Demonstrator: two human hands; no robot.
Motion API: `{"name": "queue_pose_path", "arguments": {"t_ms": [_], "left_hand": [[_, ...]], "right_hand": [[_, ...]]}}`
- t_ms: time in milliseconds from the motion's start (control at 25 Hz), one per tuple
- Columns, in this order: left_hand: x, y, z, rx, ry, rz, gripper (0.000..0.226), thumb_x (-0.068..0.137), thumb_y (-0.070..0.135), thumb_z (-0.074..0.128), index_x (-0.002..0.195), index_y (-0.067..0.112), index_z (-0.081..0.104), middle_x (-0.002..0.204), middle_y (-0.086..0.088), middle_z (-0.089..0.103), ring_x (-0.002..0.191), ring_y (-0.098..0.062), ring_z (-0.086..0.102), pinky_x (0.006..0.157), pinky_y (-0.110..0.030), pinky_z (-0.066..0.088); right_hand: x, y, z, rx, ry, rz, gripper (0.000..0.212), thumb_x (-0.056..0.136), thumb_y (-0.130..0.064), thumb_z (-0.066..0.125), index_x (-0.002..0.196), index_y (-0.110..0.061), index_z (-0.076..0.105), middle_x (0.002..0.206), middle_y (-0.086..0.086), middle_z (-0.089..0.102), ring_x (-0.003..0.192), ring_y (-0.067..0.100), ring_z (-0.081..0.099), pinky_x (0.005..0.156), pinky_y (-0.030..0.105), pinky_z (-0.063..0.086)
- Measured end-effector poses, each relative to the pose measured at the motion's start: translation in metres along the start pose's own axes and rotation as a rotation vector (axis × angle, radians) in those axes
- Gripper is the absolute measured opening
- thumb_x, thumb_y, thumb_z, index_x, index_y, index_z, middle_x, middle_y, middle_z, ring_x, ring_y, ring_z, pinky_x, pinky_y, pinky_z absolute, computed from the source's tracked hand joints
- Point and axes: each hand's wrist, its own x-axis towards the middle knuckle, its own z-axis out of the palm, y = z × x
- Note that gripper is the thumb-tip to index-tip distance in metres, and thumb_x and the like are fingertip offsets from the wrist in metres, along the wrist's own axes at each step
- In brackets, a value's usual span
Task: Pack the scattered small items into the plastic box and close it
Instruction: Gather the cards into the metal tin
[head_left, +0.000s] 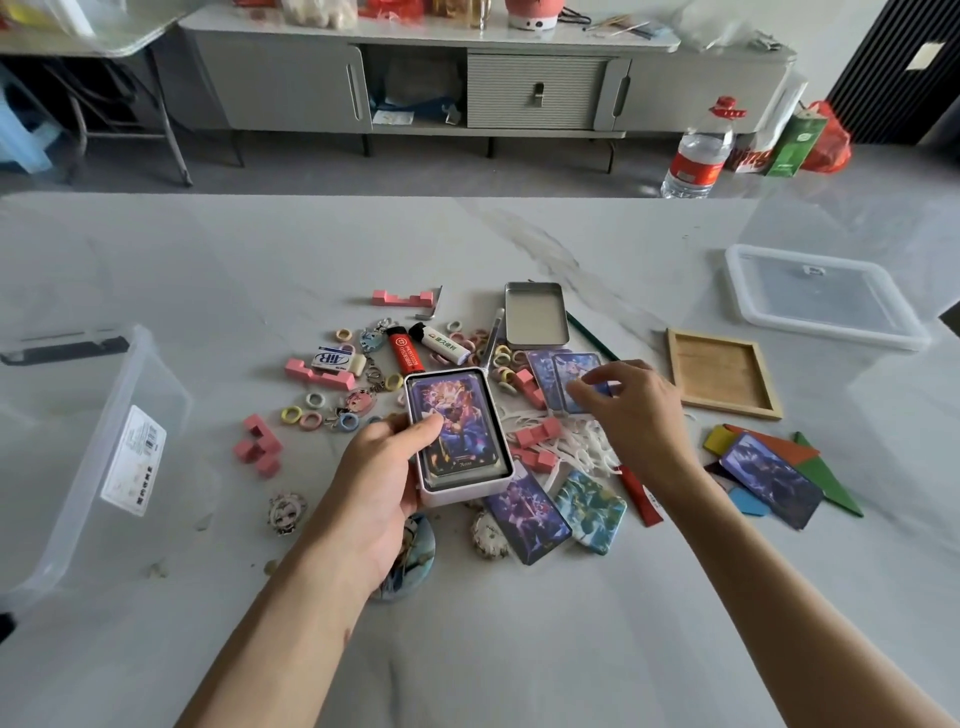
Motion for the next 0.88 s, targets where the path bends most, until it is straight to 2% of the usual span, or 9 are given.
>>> {"name": "queue_pose_path", "arguments": {"t_ms": [120, 280, 360, 480, 600, 720, 880], "left_hand": [[0.002, 0.000, -0.002, 0.001, -0.002, 0.004, 0.024, 0.090, 0.012, 0.064, 0.112, 0.005, 0.064, 0.103, -0.012, 0.075, 0.094, -0.027, 0.071, 0.092, -0.053, 0.050], [0.002, 0.000, -0.004, 0.003, 0.002, 0.001, 0.026, 0.089, 0.013, 0.065, 0.114, 0.005, 0.064, 0.104, -0.014, 0.074, 0.101, -0.033, 0.069, 0.097, -0.058, 0.046], [0.002, 0.001, -0.006, 0.001, 0.003, 0.005, 0.024, 0.089, 0.012, 0.065, 0.112, 0.005, 0.065, 0.102, -0.014, 0.075, 0.101, -0.034, 0.069, 0.098, -0.060, 0.045], [0.002, 0.001, -0.006, 0.000, 0.002, 0.010, 0.022, 0.089, 0.012, 0.064, 0.111, 0.006, 0.065, 0.101, -0.013, 0.075, 0.101, -0.034, 0.069, 0.098, -0.061, 0.045], [0.002, 0.000, -0.006, 0.002, 0.003, 0.018, 0.019, 0.089, 0.013, 0.065, 0.108, 0.008, 0.066, 0.100, -0.013, 0.075, 0.102, -0.035, 0.069, 0.098, -0.061, 0.045], [0.002, -0.001, -0.006, 0.000, -0.001, 0.020, 0.020, 0.089, 0.013, 0.065, 0.109, 0.007, 0.065, 0.099, -0.012, 0.076, 0.100, -0.033, 0.069, 0.097, -0.060, 0.045], [0.006, -0.002, -0.008, -0.014, 0.019, 0.019, 0.018, 0.088, 0.014, 0.066, 0.106, 0.008, 0.067, 0.103, -0.016, 0.074, 0.101, -0.037, 0.068, 0.097, -0.060, 0.043]], "right_hand": [[0.003, -0.001, 0.011, -0.053, -0.023, 0.087, 0.061, 0.076, -0.043, 0.077, 0.127, -0.019, 0.052, 0.124, 0.005, 0.043, 0.088, 0.014, 0.045, 0.080, 0.027, 0.037], [0.006, -0.003, 0.015, 0.034, 0.020, 0.118, 0.072, 0.071, -0.024, 0.084, 0.131, -0.017, 0.047, 0.124, 0.008, 0.040, 0.088, 0.015, 0.044, 0.081, 0.024, 0.038], [0.008, -0.003, 0.012, 0.109, 0.037, 0.157, 0.074, 0.067, -0.019, 0.086, 0.131, -0.017, 0.049, 0.117, 0.006, 0.048, 0.086, 0.015, 0.049, 0.076, 0.022, 0.040], [0.010, -0.001, 0.009, 0.305, 0.045, 0.254, 0.078, 0.065, -0.012, 0.087, 0.132, -0.017, 0.048, 0.095, -0.002, 0.062, 0.074, 0.010, 0.059, 0.055, 0.019, 0.041], [0.009, 0.002, 0.009, 0.369, 0.034, 0.318, 0.083, 0.068, -0.008, 0.085, 0.138, -0.016, 0.041, 0.082, -0.006, 0.060, 0.067, 0.007, 0.060, 0.053, 0.020, 0.043], [0.006, 0.000, 0.010, 0.511, -0.059, 0.412, 0.072, 0.074, -0.008, 0.080, 0.136, -0.013, 0.042, 0.091, 0.005, 0.068, 0.071, 0.016, 0.069, 0.058, 0.027, 0.051], [0.002, -0.017, -0.004, 0.557, 0.052, 0.292, 0.020, 0.084, -0.008, 0.068, 0.105, -0.010, 0.066, 0.090, 0.005, 0.072, 0.077, 0.019, 0.067, 0.069, 0.032, 0.055]]}}
